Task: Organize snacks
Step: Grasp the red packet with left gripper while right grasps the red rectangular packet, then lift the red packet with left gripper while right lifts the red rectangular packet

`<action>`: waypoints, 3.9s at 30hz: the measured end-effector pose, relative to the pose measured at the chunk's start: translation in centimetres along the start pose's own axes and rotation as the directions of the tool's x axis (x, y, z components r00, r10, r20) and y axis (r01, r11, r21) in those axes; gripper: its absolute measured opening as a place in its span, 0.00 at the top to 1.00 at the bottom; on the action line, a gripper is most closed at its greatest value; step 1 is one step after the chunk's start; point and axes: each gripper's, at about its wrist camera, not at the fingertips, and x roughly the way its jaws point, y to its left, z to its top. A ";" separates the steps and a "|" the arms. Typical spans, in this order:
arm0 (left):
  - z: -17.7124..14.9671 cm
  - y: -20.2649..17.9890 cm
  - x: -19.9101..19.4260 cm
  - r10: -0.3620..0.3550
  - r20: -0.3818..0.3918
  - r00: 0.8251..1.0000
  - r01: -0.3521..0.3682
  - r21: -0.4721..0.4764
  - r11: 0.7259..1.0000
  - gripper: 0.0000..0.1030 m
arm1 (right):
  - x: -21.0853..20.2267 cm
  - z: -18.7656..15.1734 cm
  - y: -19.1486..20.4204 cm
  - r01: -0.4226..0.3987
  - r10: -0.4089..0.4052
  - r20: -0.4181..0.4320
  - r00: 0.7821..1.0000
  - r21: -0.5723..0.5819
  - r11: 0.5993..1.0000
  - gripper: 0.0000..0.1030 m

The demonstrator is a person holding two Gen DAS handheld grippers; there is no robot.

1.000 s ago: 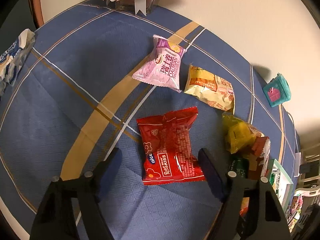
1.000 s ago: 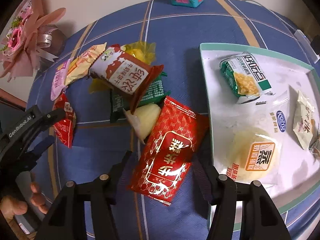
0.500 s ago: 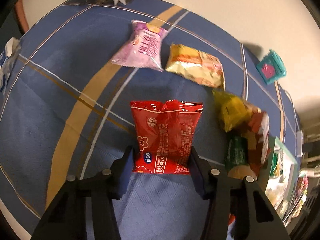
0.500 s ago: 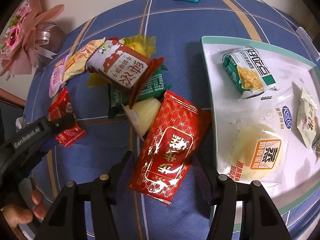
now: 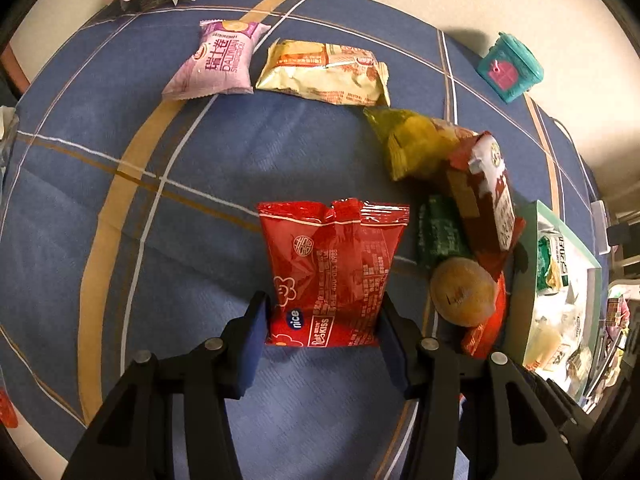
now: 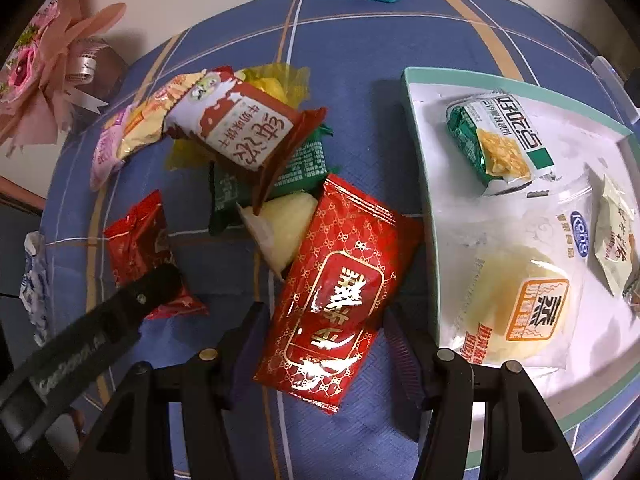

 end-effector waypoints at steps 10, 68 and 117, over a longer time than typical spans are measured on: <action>-0.9 0.3 -0.6 0.000 0.010 1.000 0.000 -0.023 1.000 0.50 | 0.1 -0.3 0.0 0.009 -0.009 0.010 1.000 0.000 1.000 0.46; -1.7 1.0 -2.1 -0.043 0.014 0.999 0.045 -0.104 0.994 0.51 | -2.7 -0.4 -3.5 -0.146 0.149 -0.023 0.989 0.096 0.985 0.50; -2.0 2.8 -1.0 -0.083 -0.003 0.997 0.081 -0.159 0.984 0.50 | 0.8 -0.2 0.7 -0.042 0.042 -0.007 0.999 0.079 0.996 0.39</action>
